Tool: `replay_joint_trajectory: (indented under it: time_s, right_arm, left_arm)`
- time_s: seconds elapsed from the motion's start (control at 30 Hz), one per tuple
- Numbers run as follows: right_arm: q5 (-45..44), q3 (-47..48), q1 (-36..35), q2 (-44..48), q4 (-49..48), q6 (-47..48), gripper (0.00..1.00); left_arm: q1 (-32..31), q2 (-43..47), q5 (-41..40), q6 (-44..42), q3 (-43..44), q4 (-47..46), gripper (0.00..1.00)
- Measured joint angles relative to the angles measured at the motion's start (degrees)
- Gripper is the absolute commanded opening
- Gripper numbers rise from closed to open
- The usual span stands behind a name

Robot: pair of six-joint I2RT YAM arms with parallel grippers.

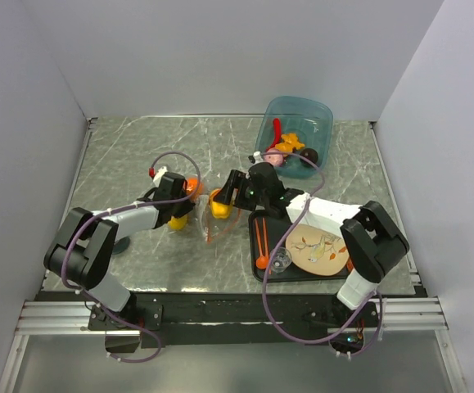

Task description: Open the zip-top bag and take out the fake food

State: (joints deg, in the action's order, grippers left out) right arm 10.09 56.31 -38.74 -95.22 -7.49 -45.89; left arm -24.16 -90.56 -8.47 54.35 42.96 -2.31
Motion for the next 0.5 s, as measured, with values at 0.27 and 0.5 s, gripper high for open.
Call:
replay_joint_trajectory:
  time_s: [0.27,0.5]
  right_arm:
    - [0.04,-3.91,0.02,3.80,2.56,1.73,0.38]
    - [2.10,-7.23,2.03,12.04,3.63,2.40,0.39]
  left_arm:
    - [0.20,0.33,0.02,-0.02,0.00,0.63,0.01]
    - [0.31,0.96,0.07,-0.07,-0.13,1.33,0.01]
